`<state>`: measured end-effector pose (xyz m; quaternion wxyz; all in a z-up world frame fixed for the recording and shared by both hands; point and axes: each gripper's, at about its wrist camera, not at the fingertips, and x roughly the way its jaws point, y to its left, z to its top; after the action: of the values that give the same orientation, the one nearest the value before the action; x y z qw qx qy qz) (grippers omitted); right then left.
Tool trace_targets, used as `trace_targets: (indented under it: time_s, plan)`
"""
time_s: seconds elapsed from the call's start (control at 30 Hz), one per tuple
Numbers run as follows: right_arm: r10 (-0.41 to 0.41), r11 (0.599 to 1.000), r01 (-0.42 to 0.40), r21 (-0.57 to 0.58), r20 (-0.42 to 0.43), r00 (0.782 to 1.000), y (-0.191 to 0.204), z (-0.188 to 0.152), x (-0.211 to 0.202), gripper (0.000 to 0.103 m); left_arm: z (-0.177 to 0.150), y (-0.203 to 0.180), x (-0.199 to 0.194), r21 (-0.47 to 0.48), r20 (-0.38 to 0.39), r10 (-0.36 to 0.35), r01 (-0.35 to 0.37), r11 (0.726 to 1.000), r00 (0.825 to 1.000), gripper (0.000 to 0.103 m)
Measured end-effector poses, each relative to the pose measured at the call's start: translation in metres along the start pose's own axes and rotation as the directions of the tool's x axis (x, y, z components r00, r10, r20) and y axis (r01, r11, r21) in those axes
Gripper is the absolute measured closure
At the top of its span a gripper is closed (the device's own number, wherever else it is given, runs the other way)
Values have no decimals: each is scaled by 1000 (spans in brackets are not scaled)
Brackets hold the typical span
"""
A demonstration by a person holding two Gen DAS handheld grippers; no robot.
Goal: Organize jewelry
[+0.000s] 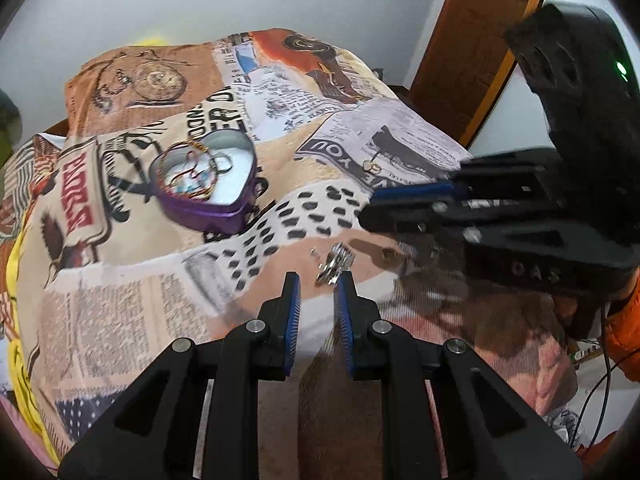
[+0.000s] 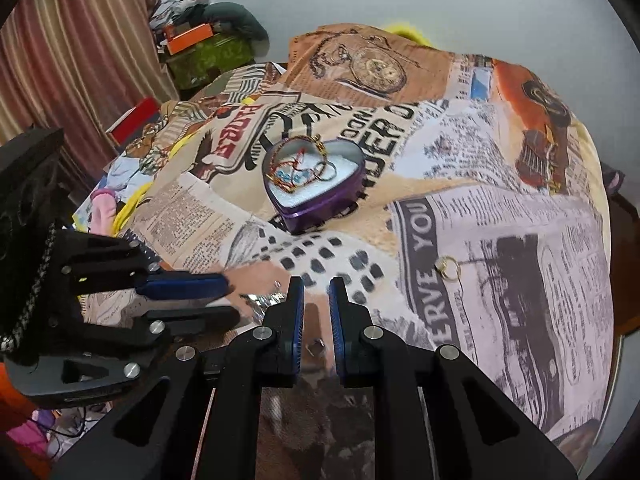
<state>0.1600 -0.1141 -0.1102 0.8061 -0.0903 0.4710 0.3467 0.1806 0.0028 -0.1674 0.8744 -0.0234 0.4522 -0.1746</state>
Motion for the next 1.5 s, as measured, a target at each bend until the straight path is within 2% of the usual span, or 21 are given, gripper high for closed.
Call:
trace_targets:
  time_s: [0.17, 0.23, 0.3, 0.37, 0.53, 0.67, 0.8, 0.9, 1.0, 1.2, 1.4, 1.5]
  plan:
    - [5, 1000, -4, 27, -12, 1000, -12, -7, -3, 91, 11, 5, 11, -31, 6, -43, 43, 999, 999, 86]
    - [11, 999, -10, 37, -15, 1000, -15, -10, -4, 91, 12, 8, 13, -62, 6, -83, 83, 995, 997, 97]
    - [10, 999, -10, 35, -16, 1000, -16, -11, -5, 91, 13, 11, 13, -92, 11, -120, 120, 988, 993, 101]
    - [8, 1000, -8, 28, -13, 1000, -15, -13, -6, 91, 15, 12, 8, -110, 26, -144, 146, 983, 989, 101]
    - [21, 999, -21, 34, 0, 1000, -16, -14, -11, 91, 19, 5, -14, -110, 74, -151, 158, 981, 986, 101]
    - [27, 999, -26, 24, -12, 1000, -15, -15, -12, 87, 20, 11, -22, -164, 103, -228, 243, 956, 968, 101]
    - [23, 1000, -23, 21, -22, 999, -13, -19, -11, 85, 9, 26, 4, -244, 12, -198, 195, 950, 980, 101]
    - [20, 1000, -20, 9, -28, 999, -10, -21, -12, 85, 2, 35, 10, -297, 10, -220, 213, 931, 976, 100]
    - [22, 1000, -23, -1, -24, 999, -7, -20, -14, 85, 1, 33, 1, -269, 27, -151, 152, 951, 988, 100]
    - [48, 999, -48, -3, -7, 999, 0, -12, -13, 85, -9, 30, -14, -200, 25, -98, 101, 975, 995, 96]
    - [73, 997, -74, -39, -18, 997, 18, -7, -3, 85, -22, 40, -16, -199, 3, -26, 26, 980, 1000, 96]
    - [70, 995, -73, -69, -43, 997, 27, -4, 7, 85, -28, 44, -20, -203, 7, -10, 12, 979, 1000, 96]
